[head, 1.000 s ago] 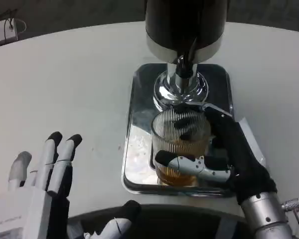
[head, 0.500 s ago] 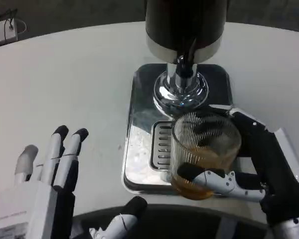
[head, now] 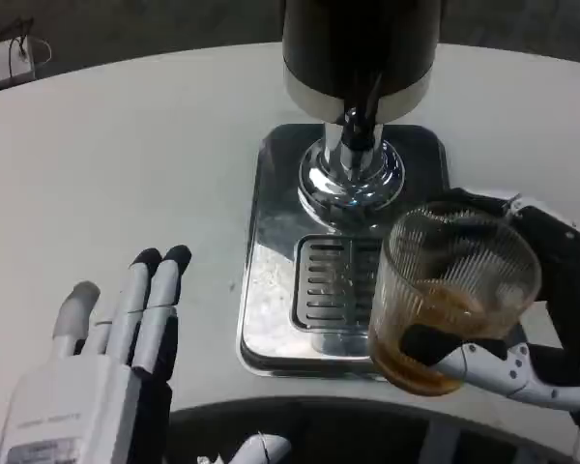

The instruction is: Grasp the cup under the faucet to collect the drink, then remove the cup.

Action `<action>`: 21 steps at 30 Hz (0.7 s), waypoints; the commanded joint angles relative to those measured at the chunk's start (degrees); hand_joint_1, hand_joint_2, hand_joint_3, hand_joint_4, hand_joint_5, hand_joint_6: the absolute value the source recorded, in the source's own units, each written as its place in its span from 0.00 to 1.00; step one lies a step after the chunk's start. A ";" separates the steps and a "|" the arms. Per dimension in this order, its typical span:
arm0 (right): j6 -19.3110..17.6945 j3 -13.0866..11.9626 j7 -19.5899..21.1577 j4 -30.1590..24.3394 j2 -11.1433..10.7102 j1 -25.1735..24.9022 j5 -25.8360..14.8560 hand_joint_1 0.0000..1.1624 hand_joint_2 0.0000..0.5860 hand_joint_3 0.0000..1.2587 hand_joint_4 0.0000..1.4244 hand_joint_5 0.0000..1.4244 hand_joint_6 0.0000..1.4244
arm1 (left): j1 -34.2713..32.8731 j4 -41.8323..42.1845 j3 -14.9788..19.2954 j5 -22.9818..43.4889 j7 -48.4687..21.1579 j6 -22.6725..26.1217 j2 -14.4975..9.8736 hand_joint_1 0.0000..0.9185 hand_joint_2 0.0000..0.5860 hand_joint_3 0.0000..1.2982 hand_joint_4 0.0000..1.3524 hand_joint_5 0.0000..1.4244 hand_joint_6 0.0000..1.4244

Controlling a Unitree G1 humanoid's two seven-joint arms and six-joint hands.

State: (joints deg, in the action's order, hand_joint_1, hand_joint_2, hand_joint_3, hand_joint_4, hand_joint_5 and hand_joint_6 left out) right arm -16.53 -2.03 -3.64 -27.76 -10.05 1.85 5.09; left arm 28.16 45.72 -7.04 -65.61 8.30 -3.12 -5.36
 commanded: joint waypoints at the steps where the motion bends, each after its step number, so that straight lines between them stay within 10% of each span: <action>1: -2.27 -1.39 -1.62 -5.51 -1.08 1.29 -2.36 1.00 0.20 0.64 0.67 0.84 1.00 | 3.44 3.20 -0.88 -1.96 -1.39 -2.16 -1.39 0.00 0.15 0.01 0.00 0.09 0.00; 21: -9.04 1.28 -8.59 -14.05 -4.04 6.64 -2.28 1.00 0.23 0.63 0.67 0.84 1.00 | 7.71 8.76 -2.78 -6.71 -7.46 -7.07 -1.70 0.00 0.12 0.00 0.00 0.07 0.00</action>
State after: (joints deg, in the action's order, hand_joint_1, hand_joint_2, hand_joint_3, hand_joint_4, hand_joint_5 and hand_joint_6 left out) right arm -22.88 -1.31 -12.20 -40.19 -14.22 8.71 3.18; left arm 35.82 53.64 -9.41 -70.58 2.78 -9.31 -6.92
